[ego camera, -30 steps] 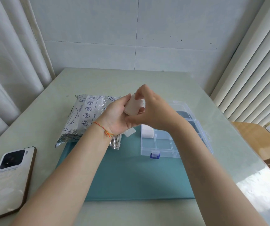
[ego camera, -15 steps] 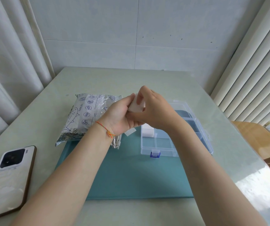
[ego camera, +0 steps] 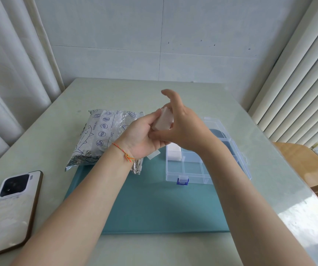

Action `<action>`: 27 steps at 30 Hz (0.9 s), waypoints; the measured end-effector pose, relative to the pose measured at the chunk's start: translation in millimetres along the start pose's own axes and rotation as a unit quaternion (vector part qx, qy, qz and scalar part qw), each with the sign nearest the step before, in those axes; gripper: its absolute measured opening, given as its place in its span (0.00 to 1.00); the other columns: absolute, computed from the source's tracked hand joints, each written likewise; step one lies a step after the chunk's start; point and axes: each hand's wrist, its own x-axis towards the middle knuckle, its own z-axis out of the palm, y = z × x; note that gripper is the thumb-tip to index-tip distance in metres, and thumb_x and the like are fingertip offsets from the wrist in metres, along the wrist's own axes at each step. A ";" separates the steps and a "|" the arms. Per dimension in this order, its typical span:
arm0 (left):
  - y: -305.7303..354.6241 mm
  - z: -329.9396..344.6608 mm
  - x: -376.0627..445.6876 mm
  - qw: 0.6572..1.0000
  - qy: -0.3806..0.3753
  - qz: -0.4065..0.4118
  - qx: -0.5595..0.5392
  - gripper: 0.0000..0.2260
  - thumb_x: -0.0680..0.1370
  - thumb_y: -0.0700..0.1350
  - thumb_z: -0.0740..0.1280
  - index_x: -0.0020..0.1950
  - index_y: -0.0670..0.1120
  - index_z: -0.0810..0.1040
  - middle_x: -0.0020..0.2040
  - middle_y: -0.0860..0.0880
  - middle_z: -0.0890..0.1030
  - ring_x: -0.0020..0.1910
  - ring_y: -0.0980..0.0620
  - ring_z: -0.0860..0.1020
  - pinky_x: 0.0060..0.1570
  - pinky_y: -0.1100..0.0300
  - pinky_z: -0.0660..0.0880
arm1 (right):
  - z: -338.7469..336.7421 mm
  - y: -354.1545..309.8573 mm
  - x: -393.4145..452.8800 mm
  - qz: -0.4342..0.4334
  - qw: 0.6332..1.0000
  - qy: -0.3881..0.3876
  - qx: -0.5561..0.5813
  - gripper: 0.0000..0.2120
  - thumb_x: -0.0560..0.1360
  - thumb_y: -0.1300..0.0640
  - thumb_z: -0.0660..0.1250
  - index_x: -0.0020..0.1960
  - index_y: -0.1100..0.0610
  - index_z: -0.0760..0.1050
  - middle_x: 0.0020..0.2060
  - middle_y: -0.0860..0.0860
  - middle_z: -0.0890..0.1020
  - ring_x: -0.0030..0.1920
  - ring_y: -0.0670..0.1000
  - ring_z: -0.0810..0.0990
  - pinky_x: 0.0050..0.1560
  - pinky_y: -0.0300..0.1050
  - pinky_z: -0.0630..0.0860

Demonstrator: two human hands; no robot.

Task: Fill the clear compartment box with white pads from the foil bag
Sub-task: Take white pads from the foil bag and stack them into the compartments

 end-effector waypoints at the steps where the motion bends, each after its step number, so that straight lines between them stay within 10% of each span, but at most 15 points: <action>1: 0.2 0.1 0.0 1.000 0.002 -0.001 0.003 0.13 0.83 0.50 0.54 0.55 0.48 0.77 0.46 0.49 0.78 0.44 0.53 0.77 0.45 0.58 0.74 | 0.0 -0.2 0.1 0.002 1.000 -0.009 -0.002 0.46 0.65 0.52 0.79 0.75 0.51 0.55 0.50 0.53 0.78 0.43 0.53 0.77 0.42 0.45 0.74; 12: -0.6 -2.1 -0.1 0.998 -0.016 -0.022 0.058 0.17 0.83 0.54 0.53 0.51 0.48 0.78 0.41 0.49 0.79 0.41 0.51 0.74 0.46 0.56 0.69 | -6.0 -12.3 -2.9 0.019 0.998 -0.060 -0.009 0.41 0.71 0.59 0.72 0.76 0.53 0.53 0.38 0.46 0.75 0.38 0.48 0.75 0.41 0.43 0.72; 22: 2.9 0.6 -10.6 0.979 -0.045 0.021 0.196 0.07 0.76 0.35 0.59 0.44 0.42 0.77 0.33 0.48 0.75 0.32 0.52 0.70 0.32 0.60 0.68 | -15.6 9.0 -1.8 0.017 0.997 -0.075 -0.010 0.47 0.65 0.48 0.79 0.76 0.49 0.55 0.58 0.49 0.77 0.56 0.49 0.76 0.58 0.42 0.72; 27: 7.3 1.4 -17.2 0.955 -0.039 0.038 0.292 0.15 0.68 0.31 0.56 0.52 0.38 0.74 0.37 0.43 0.76 0.32 0.51 0.69 0.28 0.63 0.62 | -39.8 17.6 -5.1 0.057 0.981 -0.131 0.128 0.15 0.75 0.57 0.71 0.61 0.55 0.77 0.56 0.47 0.82 0.59 0.44 0.79 0.66 0.47 0.72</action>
